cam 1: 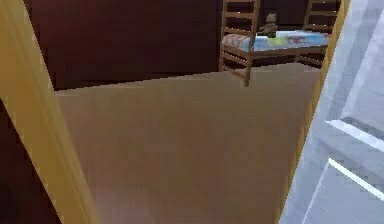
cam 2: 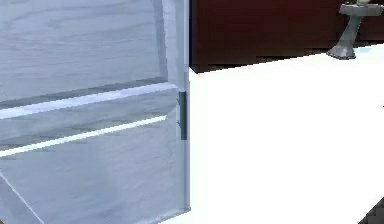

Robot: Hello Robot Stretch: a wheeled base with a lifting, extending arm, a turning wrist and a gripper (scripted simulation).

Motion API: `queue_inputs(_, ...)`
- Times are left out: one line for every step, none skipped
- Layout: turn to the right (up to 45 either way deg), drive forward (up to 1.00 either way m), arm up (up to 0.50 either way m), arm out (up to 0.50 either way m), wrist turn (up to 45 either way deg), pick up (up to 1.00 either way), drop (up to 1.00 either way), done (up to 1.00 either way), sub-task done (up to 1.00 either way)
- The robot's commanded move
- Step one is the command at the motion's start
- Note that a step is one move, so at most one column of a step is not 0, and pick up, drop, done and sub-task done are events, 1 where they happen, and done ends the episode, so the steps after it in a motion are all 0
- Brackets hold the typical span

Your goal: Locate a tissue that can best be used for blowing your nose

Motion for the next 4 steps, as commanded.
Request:
queue_inputs(0.0,0.45,0.0,0.0,0.0,0.0,0.0,0.0,0.0)
queue_inputs(-21.0,0.0,0.0,0.0,0.0,0.0,0.0,0.0,0.0)
queue_inputs(0.0,0.45,0.0,0.0,0.0,0.0,0.0,0.0,0.0)
queue_inputs(-45.0,0.0,0.0,0.0,0.0,0.0,0.0,0.0,0.0)
